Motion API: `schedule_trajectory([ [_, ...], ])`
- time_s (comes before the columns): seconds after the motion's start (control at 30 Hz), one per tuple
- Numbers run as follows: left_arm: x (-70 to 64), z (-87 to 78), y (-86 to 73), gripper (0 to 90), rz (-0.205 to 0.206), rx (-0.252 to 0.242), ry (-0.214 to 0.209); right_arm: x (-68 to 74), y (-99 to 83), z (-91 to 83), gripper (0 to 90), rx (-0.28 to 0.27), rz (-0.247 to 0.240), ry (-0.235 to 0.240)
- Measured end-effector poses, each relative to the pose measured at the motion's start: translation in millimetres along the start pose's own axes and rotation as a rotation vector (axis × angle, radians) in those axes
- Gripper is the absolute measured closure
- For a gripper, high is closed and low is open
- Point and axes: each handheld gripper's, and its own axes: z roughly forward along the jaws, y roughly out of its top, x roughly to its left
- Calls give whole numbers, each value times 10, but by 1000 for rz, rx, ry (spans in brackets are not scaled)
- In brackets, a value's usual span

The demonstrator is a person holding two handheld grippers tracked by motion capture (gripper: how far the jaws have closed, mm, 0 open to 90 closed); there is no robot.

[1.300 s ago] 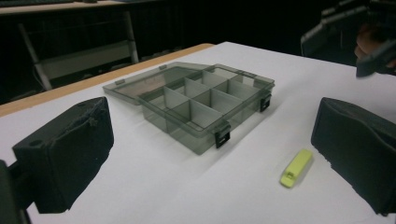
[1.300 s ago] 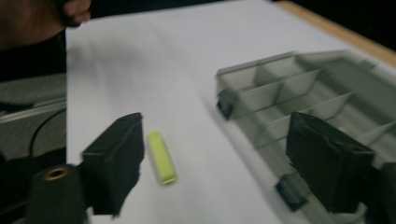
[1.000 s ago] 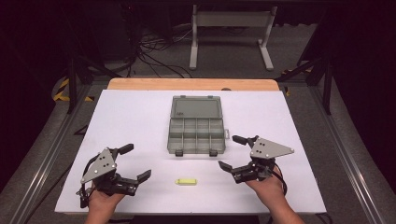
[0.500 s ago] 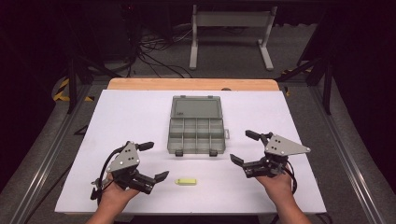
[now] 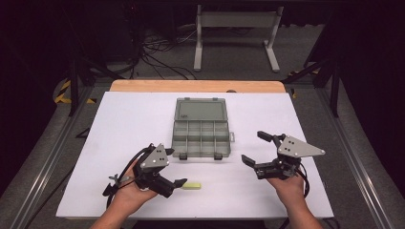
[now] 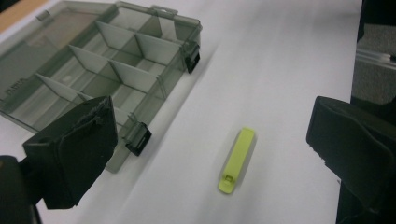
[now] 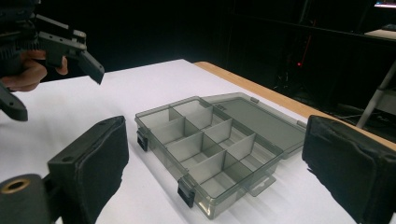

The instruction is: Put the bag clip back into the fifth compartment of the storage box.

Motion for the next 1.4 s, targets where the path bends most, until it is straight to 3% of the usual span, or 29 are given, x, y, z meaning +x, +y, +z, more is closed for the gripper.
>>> schedule_trajectory([
  [0.4,-21,231,49,45,18,125,-53,-45,-7,-22,80,6,6,-4],
  [0.67,-49,353,52,53,43,207,-65,-59,-15,-20,79,14,11,-2],
  [1.4,-122,629,-59,96,43,286,-145,-60,-45,-11,78,26,10,5],
])
